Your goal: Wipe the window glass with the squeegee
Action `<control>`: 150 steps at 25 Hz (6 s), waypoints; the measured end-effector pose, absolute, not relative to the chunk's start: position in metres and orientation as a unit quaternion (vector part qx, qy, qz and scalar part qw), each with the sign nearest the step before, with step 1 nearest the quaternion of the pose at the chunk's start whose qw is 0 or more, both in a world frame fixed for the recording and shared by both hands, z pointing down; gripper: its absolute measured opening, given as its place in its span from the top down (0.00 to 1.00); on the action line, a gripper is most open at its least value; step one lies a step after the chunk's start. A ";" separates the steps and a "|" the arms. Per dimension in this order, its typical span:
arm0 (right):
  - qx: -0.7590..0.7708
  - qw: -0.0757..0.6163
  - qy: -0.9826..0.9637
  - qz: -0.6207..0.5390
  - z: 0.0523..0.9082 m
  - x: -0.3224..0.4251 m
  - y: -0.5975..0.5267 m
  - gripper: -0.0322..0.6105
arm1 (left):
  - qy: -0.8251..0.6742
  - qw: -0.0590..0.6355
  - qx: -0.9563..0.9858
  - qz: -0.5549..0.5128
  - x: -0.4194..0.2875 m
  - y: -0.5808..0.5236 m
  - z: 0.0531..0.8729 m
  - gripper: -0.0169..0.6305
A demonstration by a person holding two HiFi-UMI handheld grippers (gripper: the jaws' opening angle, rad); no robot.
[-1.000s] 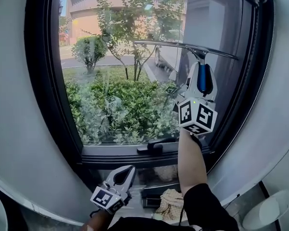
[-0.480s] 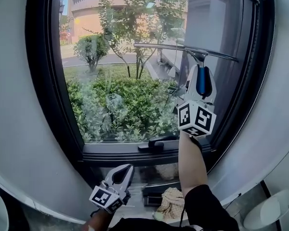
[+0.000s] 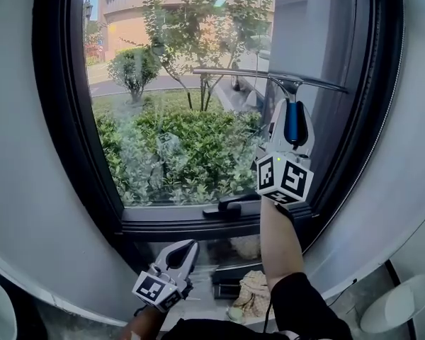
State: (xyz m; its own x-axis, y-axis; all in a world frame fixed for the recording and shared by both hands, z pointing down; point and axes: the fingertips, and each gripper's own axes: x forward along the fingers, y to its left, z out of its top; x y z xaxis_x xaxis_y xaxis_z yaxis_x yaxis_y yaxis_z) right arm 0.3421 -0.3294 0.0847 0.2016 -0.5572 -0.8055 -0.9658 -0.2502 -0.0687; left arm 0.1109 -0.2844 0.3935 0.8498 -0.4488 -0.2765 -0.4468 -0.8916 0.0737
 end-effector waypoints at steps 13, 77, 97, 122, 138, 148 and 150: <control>-0.721 0.290 0.535 0.331 0.104 0.343 -0.328 0.74 | -0.216 0.001 0.965 -0.152 0.117 -0.280 0.388 0.97; -0.753 0.207 0.557 0.282 0.209 0.339 -0.319 0.74 | -0.239 0.033 0.959 -0.146 0.103 -0.264 0.417 0.97; -0.763 0.199 0.559 0.256 0.244 0.338 -0.318 0.74 | -0.245 0.056 0.957 -0.145 0.104 -0.266 0.425 0.97; -0.771 0.180 0.565 0.234 0.281 0.337 -0.315 0.74 | -0.237 0.073 0.959 -0.133 0.106 -0.269 0.436 0.98; -0.773 0.180 0.565 0.226 0.298 0.336 -0.315 0.74 | -0.229 0.075 0.960 -0.142 0.111 -0.274 0.435 0.97; -0.775 0.167 0.569 0.219 0.310 0.336 -0.315 0.74 | -0.220 0.076 0.961 -0.148 0.121 -0.276 0.432 0.97; -0.775 0.164 0.571 0.217 0.313 0.335 -0.315 0.74 | -0.219 0.075 0.962 -0.145 0.123 -0.277 0.434 0.97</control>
